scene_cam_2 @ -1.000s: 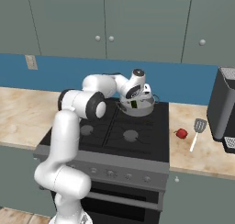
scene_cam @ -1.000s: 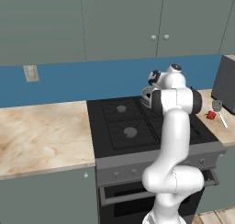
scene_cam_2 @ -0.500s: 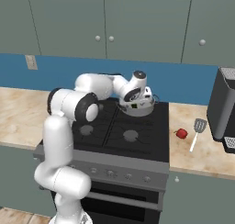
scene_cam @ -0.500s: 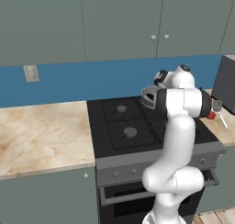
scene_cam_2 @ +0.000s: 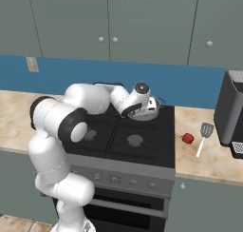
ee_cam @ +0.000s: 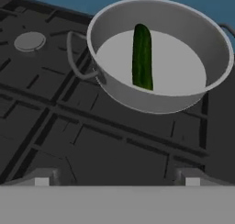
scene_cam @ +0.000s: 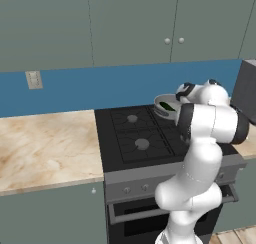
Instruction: Put the cucumber and bell pepper in the pot. Retrieve the spatula and lightly stir the vegetables in the pot.
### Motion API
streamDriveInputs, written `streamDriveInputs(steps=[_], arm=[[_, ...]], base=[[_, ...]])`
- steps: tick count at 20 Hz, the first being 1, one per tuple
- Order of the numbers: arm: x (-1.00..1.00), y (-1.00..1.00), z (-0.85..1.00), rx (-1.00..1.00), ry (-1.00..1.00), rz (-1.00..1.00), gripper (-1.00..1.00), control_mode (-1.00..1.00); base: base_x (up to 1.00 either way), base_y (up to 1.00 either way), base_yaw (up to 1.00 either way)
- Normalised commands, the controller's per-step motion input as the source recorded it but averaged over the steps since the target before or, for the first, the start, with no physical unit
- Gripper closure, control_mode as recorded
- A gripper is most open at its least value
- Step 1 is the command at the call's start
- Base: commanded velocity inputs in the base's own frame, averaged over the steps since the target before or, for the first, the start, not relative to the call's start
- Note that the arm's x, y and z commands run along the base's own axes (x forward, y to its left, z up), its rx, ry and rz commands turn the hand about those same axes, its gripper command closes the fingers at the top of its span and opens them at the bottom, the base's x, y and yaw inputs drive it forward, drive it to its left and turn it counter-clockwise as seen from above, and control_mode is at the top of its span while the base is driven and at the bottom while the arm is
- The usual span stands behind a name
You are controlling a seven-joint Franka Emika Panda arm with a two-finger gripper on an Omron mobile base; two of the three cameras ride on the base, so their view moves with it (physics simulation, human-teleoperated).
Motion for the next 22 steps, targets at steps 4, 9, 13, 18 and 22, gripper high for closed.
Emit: streamDriveInputs(steps=[4, 9, 13, 18, 22], arm=[[-0.44, -0.38, 0.05, 0.00, -0.01, -0.13, -1.00, -1.00], [-0.02, -0.68, 0.00, 0.01, 0.00, -0.22, -1.00, -1.00], [0.00, -0.70, 0.00, 0.03, 0.03, -0.27, -1.00, -1.00], [-0.18, -0.55, 0.00, 0.08, 0.01, -0.22, -1.00, -1.00], [-0.65, -0.23, 0.00, 0.08, -0.01, -0.04, -1.00, -1.00]], base=[[0.00, 0.00, 0.00], [0.00, 0.00, 0.00], [0.00, 0.00, 0.00], [0.00, 0.00, 0.00], [0.00, 0.00, 0.00]])
